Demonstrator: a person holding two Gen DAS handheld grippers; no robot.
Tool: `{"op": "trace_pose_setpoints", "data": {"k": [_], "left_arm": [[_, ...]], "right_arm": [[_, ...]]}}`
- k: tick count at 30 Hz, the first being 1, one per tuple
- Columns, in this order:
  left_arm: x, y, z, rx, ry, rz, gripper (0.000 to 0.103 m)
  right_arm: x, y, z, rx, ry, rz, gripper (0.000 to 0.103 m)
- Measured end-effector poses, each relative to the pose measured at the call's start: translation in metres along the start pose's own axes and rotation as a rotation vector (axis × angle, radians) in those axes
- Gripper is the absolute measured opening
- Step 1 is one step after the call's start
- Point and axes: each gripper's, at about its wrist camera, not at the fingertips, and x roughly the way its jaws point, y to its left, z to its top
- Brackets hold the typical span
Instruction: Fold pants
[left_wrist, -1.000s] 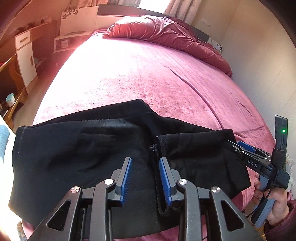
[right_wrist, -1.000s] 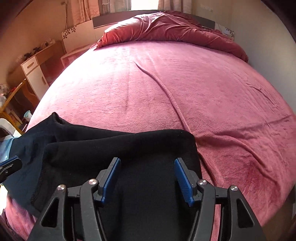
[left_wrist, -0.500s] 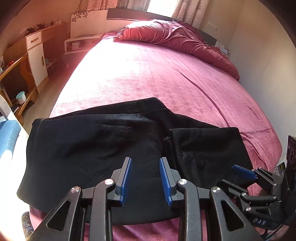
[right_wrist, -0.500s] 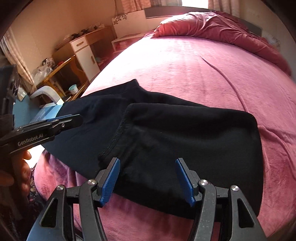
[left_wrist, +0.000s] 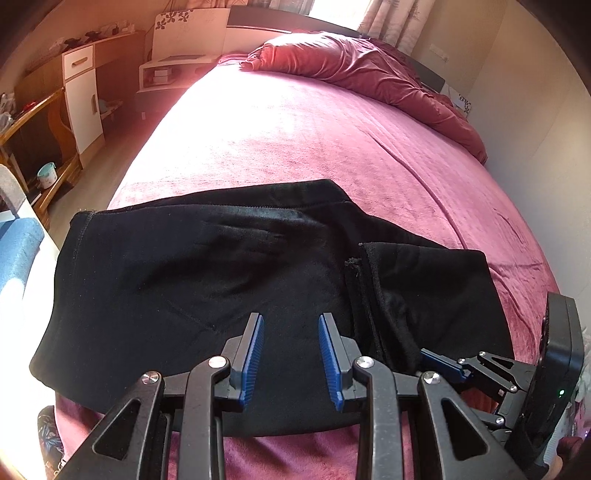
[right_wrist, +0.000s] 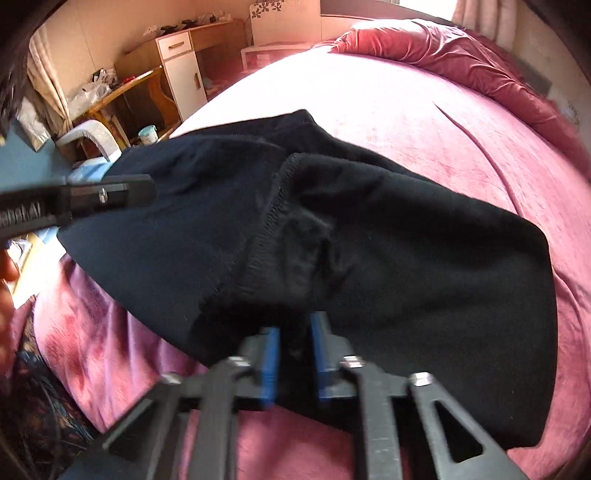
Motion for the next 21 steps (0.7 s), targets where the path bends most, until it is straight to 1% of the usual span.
{"op": "trace_pose_setpoints", "data": {"k": [2,4,6,7,9,12,13,15,16,17,19,20,21], "left_arm": [[-0.001,0.005,0.000,-0.015,-0.003,-0.001,0.031],[-0.005,0.014,0.001,-0.036,-0.013,0.005,0.031],[-0.008,0.024,0.002,-0.063,-0.009,0.007,0.031],[-0.010,0.031,0.003,-0.081,-0.007,0.006,0.031],[-0.013,0.048,0.002,-0.132,0.001,0.003,0.035],[-0.022,0.082,0.003,-0.230,0.010,0.003,0.035],[-0.026,0.094,0.002,-0.265,0.007,0.005,0.035],[-0.038,0.124,0.000,-0.347,-0.007,0.004,0.035],[-0.045,0.138,-0.002,-0.384,-0.016,0.006,0.035],[-0.053,0.155,-0.004,-0.430,-0.030,0.013,0.036],[-0.064,0.187,-0.011,-0.515,-0.050,0.025,0.041],[-0.068,0.205,-0.016,-0.570,-0.054,0.031,0.046],[-0.071,0.220,-0.022,-0.624,-0.060,0.033,0.046]], "right_arm": [[-0.002,-0.002,0.010,0.026,-0.019,0.016,0.010],[0.007,-0.001,0.014,0.028,0.012,0.029,0.010],[0.020,-0.005,0.010,0.044,0.057,0.056,0.011],[0.022,-0.007,0.008,0.051,0.045,0.067,0.012],[0.022,-0.014,0.009,0.082,0.038,0.100,0.013],[0.019,-0.023,0.009,0.122,0.035,0.143,0.015],[0.017,-0.024,0.009,0.125,0.028,0.147,0.019],[0.008,-0.026,0.005,0.132,0.004,0.152,0.034],[0.004,-0.025,0.004,0.136,-0.008,0.149,0.047],[0.000,-0.025,0.002,0.139,-0.017,0.149,0.054],[-0.007,-0.025,-0.003,0.143,-0.026,0.147,0.054],[-0.011,-0.025,-0.005,0.148,-0.033,0.146,0.054],[-0.015,-0.022,-0.008,0.159,-0.040,0.145,0.054]]}}
